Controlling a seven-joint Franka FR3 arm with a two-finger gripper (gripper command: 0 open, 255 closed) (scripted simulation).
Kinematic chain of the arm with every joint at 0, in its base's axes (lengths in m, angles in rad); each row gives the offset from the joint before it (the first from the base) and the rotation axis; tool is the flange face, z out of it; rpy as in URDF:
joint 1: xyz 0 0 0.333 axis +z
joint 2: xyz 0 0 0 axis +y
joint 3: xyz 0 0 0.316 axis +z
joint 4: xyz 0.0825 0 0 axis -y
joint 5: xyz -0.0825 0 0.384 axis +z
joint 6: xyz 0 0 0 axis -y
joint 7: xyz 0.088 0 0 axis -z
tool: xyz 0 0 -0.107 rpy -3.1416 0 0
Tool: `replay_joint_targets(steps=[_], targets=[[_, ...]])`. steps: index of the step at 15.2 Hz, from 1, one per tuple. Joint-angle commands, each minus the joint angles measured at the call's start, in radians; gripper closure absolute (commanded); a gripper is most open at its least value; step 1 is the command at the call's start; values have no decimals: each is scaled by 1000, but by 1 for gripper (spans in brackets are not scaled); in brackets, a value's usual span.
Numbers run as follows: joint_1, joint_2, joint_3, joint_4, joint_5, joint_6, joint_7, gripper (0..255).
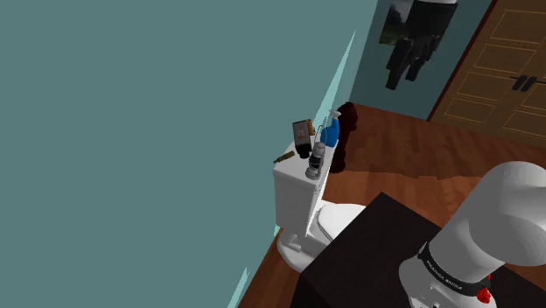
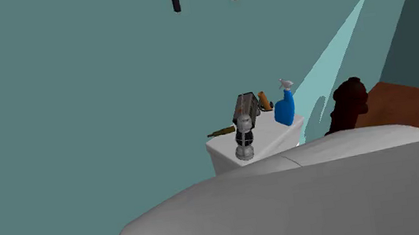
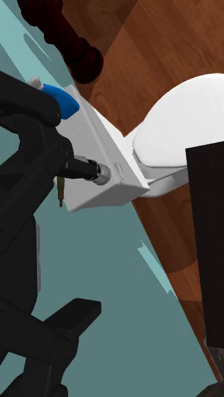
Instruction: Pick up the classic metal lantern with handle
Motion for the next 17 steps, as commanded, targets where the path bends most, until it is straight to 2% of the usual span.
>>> replay_joint_targets(steps=[1, 9, 17], targets=[[0, 0, 0, 0, 0, 0, 0, 0], [-39, 159, -62, -99, -16, 288, 45, 0], [-66, 394, -130, -110, -9, 563, 77, 0]])
